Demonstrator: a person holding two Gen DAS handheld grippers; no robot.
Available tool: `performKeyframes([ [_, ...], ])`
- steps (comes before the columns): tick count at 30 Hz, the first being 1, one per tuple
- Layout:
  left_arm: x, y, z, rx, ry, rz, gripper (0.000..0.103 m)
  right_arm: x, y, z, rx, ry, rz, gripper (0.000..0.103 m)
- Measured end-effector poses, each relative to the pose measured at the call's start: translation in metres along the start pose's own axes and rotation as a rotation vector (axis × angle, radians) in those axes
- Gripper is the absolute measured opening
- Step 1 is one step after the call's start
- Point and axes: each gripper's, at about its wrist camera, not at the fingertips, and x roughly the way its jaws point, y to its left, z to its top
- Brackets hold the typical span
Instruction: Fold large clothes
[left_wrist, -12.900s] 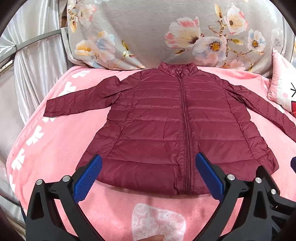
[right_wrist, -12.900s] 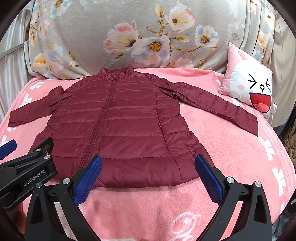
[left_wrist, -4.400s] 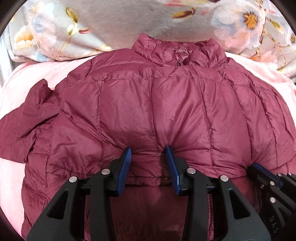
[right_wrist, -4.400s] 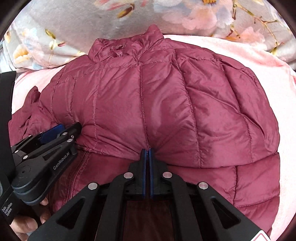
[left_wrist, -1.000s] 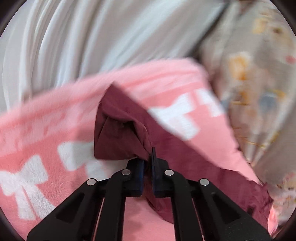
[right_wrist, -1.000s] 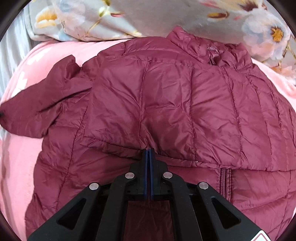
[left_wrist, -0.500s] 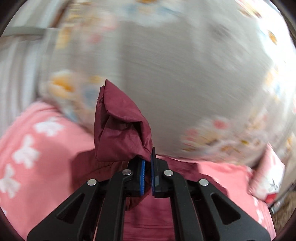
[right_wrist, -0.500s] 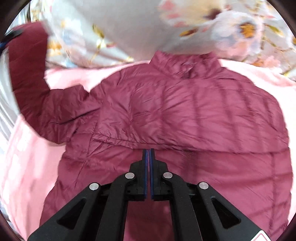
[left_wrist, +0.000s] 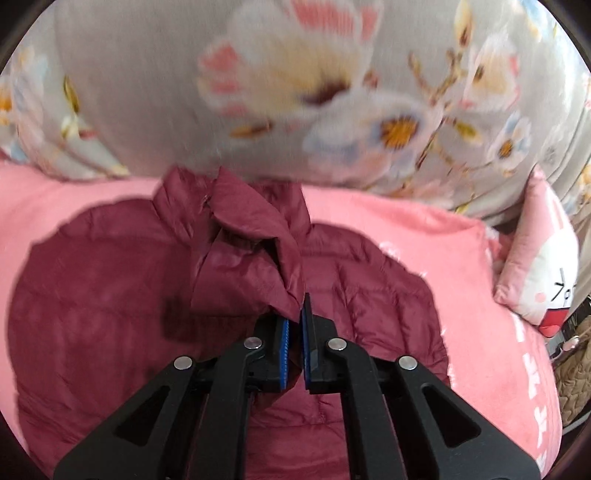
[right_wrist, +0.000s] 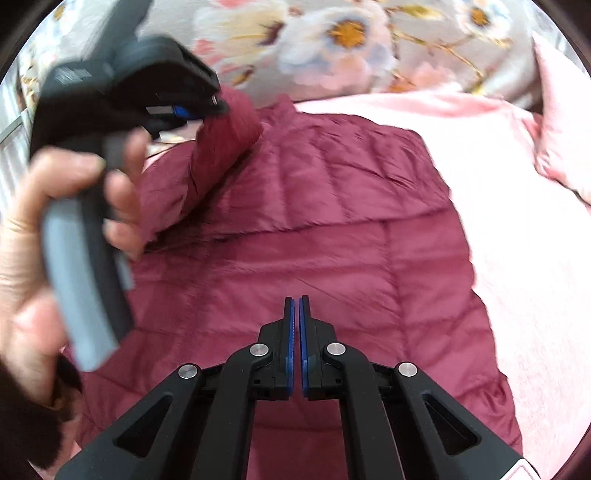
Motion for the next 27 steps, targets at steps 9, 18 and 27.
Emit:
performKeyframes([
  [9, -0.024, 0.002, -0.019, -0.057, -0.058, -0.111, 0.075, 0.001, -0.029, -0.002, 0.062, -0.005, 0.009, 0.029],
  [18, -0.105, 0.141, -0.026, -0.201, -0.082, 0.014, 0.083, -0.005, -0.032, 0.045, 0.058, -0.073, 0.079, 0.06],
  [27, -0.107, 0.286, -0.074, -0.655, -0.052, -0.007, 0.069, 0.048, -0.037, 0.093, 0.147, -0.043, 0.082, 0.06],
])
